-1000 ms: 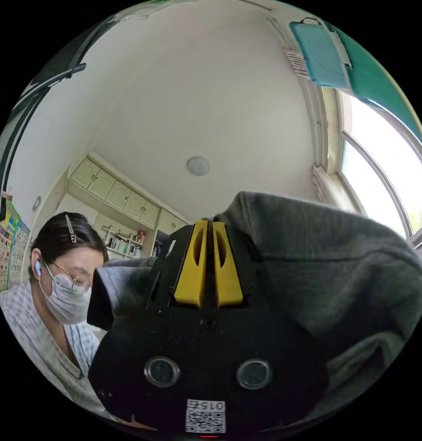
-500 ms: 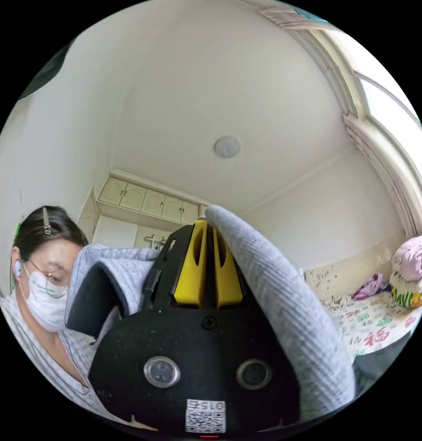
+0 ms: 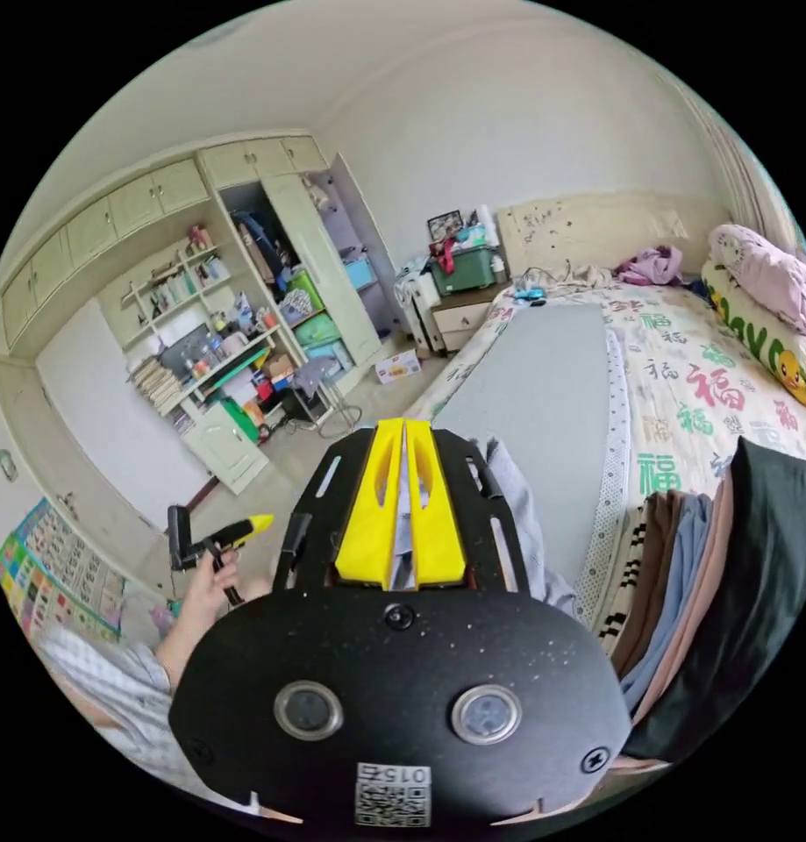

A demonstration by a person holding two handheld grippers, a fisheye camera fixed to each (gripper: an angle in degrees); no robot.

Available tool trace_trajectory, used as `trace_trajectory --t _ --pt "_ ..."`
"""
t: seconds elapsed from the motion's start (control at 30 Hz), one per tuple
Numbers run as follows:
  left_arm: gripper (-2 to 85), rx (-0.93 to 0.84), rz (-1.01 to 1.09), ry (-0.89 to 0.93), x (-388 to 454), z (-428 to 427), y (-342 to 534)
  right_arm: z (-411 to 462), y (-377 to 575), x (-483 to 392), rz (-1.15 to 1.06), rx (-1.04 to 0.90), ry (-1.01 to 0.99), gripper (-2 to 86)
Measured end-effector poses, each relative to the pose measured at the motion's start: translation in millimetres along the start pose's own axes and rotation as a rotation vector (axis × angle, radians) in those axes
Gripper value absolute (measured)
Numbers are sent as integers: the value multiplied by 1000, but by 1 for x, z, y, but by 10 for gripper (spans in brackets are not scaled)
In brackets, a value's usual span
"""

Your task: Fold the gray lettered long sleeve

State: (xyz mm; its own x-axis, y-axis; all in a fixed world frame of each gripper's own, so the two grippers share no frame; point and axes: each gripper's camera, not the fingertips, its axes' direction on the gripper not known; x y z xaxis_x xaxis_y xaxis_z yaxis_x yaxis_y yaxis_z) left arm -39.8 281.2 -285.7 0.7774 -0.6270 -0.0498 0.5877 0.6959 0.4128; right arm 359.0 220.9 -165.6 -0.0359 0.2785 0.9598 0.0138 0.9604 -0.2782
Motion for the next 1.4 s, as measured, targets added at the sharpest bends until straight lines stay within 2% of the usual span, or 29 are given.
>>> trace_trajectory --t 0.13,0.23,0.37,0.5,0.57,0.7,0.83,0.9,0.97,1.0,1.03,1.07,1.1,1.13,1.17,1.2,1.23,1.27,1.33,1.4 --pt "97 -168 44 -17 16 -4 47 8 68 5 -46 -168 -7 69" --pt "110 -315 93 -17 45 17 79 -19 126 10 48 -154 -9 90" --pt "157 -418 157 -108 77 47 103 -46 167 14 189 -178 14 104" --pt "162 -494 118 -43 94 74 115 -35 147 13 160 -317 38 120" --pt "152 -505 124 -81 100 80 118 -25 118 15 149 -344 -4 133" --pt "72 -507 91 -110 107 78 124 -6 72 14 152 -395 -85 129" --pt "20 -482 101 -23 116 57 123 3 30 10 80 -444 -90 58" --pt "13 -483 106 49 122 47 115 2 4 23 116 -458 -179 27" --pt "9 -426 131 191 131 26 94 -38 -57 46 127 -295 -455 14" --pt "9 -312 157 272 135 0 68 -82 -101 67 126 -136 -520 13" --pt "9 -145 175 284 138 -36 34 -110 -124 81 137 -47 -510 12" --pt "10 -46 173 261 137 -57 16 -178 -168 115 190 176 -427 12" --pt "13 173 128 185 129 -101 -14 -215 -185 133 232 300 -375 12" --pt "18 388 45 70 117 -140 -34 -284 -206 164 322 550 -275 15" --pt "24 477 15 -12 112 -156 -40 -338 -218 183 362 735 -119 19" --pt "36 585 -51 -187 106 -178 -48 -368 -228 196 444 787 105 24" --pt "57 614 -100 -266 101 -189 -49 -376 -230 204 504 794 181 31" --pt "67 614 -95 -263 101 -191 -48 -382 -228 220 607 797 217 43" --pt "98 560 -32 -324 107 -180 -29 -373 -221 224 572 777 140 80" --pt "100 488 -3 -431 113 -156 -13 -339 -214 206 563 715 189 95"
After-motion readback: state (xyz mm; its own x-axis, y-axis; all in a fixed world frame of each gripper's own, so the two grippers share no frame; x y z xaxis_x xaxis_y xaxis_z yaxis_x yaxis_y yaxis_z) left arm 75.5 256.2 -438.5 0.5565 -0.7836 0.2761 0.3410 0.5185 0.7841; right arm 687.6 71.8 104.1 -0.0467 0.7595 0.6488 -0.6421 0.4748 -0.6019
